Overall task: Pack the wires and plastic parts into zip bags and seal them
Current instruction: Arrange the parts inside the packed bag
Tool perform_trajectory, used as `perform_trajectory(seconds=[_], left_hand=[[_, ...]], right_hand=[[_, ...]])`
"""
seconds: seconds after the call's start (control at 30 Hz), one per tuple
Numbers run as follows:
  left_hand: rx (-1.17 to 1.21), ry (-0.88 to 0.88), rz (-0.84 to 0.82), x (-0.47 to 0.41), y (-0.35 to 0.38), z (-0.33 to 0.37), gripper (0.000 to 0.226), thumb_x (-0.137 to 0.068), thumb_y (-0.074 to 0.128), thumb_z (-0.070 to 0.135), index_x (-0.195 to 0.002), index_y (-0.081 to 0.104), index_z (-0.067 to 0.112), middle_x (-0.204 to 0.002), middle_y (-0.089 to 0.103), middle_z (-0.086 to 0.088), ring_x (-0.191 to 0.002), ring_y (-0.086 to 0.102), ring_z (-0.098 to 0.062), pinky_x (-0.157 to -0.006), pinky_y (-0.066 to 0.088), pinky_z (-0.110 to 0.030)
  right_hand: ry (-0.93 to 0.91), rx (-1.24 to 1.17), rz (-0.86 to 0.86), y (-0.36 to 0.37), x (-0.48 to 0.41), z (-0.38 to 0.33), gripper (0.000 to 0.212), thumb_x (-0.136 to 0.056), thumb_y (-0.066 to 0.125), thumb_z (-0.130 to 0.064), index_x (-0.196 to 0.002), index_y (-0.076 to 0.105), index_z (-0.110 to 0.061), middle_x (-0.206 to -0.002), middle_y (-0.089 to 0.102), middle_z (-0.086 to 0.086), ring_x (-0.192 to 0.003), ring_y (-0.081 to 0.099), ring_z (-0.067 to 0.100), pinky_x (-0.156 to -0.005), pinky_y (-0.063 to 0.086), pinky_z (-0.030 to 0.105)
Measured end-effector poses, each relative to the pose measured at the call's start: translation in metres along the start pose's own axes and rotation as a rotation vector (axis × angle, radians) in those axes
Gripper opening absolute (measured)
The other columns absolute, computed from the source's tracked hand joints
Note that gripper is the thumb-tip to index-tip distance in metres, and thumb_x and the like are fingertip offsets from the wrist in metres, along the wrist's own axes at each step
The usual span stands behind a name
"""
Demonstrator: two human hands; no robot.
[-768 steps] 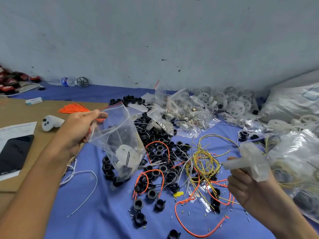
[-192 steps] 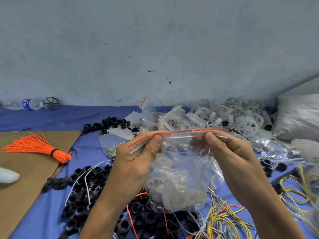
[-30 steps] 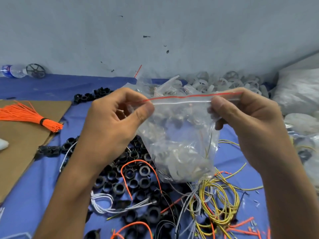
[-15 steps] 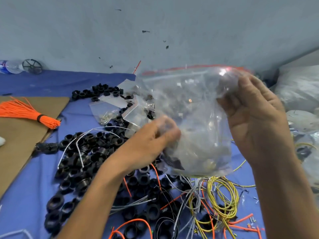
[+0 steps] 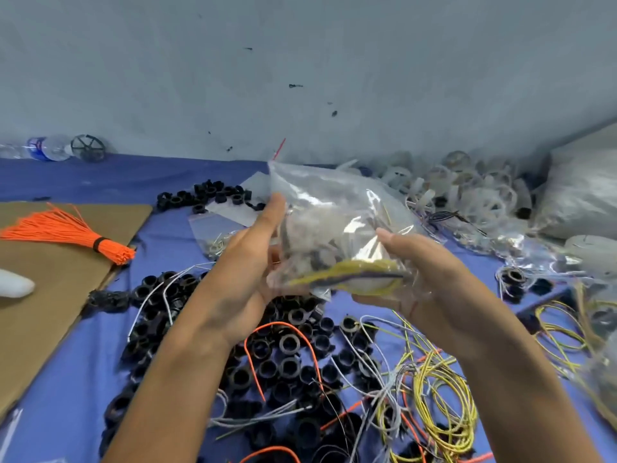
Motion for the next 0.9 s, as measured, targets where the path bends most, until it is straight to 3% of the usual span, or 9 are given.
perform_trajectory(seconds=[0.07,0.17,0.23,0.33,0.47,0.57,0.73,0.9], left_hand=[[0.025,0.008,-0.091,0.003,0.007,0.003,0.052,-0.085,0.061,0.058,-0.112,0.076,0.017,-0.115,0.07,-0.023,-0.095,0.072,-0.026,-0.065,0.06,-0.033],[0.03,0.071,-0.181,0.005,0.012,0.006,0.053,-0.085,0.071,0.035,-0.13,0.06,0.008,-0.121,0.069,-0.018,-0.103,0.071,-0.03,-0.074,0.06,-0.034],[0.045,0.127,-0.188,0.006,0.013,0.009,0.048,-0.082,0.072,0.019,-0.128,0.058,0.012,-0.118,0.072,-0.014,-0.103,0.072,-0.029,-0.078,0.059,-0.032],[0.046,0.171,-0.153,0.006,0.008,0.013,0.044,-0.078,0.073,0.009,-0.12,0.064,0.019,-0.112,0.074,-0.013,-0.1,0.073,-0.028,-0.08,0.059,-0.03],[0.047,0.202,-0.167,0.006,0.007,0.017,0.045,-0.075,0.074,0.005,-0.116,0.066,0.022,-0.107,0.076,-0.011,-0.095,0.074,-0.026,-0.078,0.059,-0.029],[0.031,0.209,-0.166,0.007,0.008,0.018,0.047,-0.076,0.071,0.003,-0.12,0.063,0.019,-0.107,0.075,-0.012,-0.095,0.074,-0.027,-0.079,0.059,-0.03],[-0.015,0.205,-0.198,0.01,0.014,0.018,0.05,-0.076,0.07,0.003,-0.121,0.064,0.024,-0.115,0.073,-0.012,-0.104,0.072,-0.03,-0.091,0.058,-0.035],[-0.052,0.207,-0.187,0.012,0.017,0.018,0.06,-0.07,0.075,0.002,-0.123,0.061,0.025,-0.116,0.073,-0.007,-0.101,0.073,-0.026,-0.077,0.058,-0.025]], right_hand=[[-0.02,-0.078,0.132,-0.01,-0.005,-0.005,0.034,-0.072,0.077,-0.016,-0.096,0.066,0.004,-0.089,0.068,0.02,-0.075,0.073,0.041,-0.06,0.06,0.042],[-0.003,-0.105,0.126,-0.009,-0.005,-0.005,0.05,-0.078,0.066,-0.018,-0.116,0.052,0.011,-0.112,0.061,0.022,-0.096,0.069,0.043,-0.073,0.059,0.045],[-0.034,-0.075,0.068,-0.005,-0.003,-0.007,0.048,-0.082,0.06,-0.016,-0.126,0.055,0.005,-0.121,0.066,0.02,-0.104,0.068,0.035,-0.078,0.059,0.04],[-0.079,-0.056,0.044,-0.002,-0.001,-0.013,0.034,-0.08,0.06,-0.013,-0.113,0.061,-0.005,-0.108,0.071,0.012,-0.091,0.07,0.021,-0.071,0.059,0.032],[-0.076,-0.037,0.041,-0.003,-0.002,-0.012,0.024,-0.077,0.066,-0.014,-0.1,0.069,-0.013,-0.107,0.07,0.012,-0.092,0.068,0.023,-0.073,0.058,0.034],[-0.072,-0.041,0.042,-0.003,-0.002,-0.013,0.029,-0.08,0.062,-0.014,-0.108,0.067,-0.008,-0.113,0.069,0.014,-0.095,0.067,0.024,-0.071,0.057,0.031],[-0.09,-0.026,0.039,-0.003,-0.001,-0.014,0.032,-0.081,0.063,-0.012,-0.112,0.069,-0.015,-0.115,0.07,0.01,-0.096,0.068,0.02,-0.075,0.057,0.03],[-0.121,-0.005,0.028,-0.001,0.0,-0.016,0.033,-0.083,0.059,-0.012,-0.115,0.06,-0.005,-0.115,0.07,0.01,-0.097,0.066,0.02,-0.078,0.057,0.03]])
Point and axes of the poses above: each hand's wrist, its own x-axis away from the middle knuckle, its own y-axis out of the palm, z = x × y, the point moved 8 cm from there along -x, towards the middle knuckle
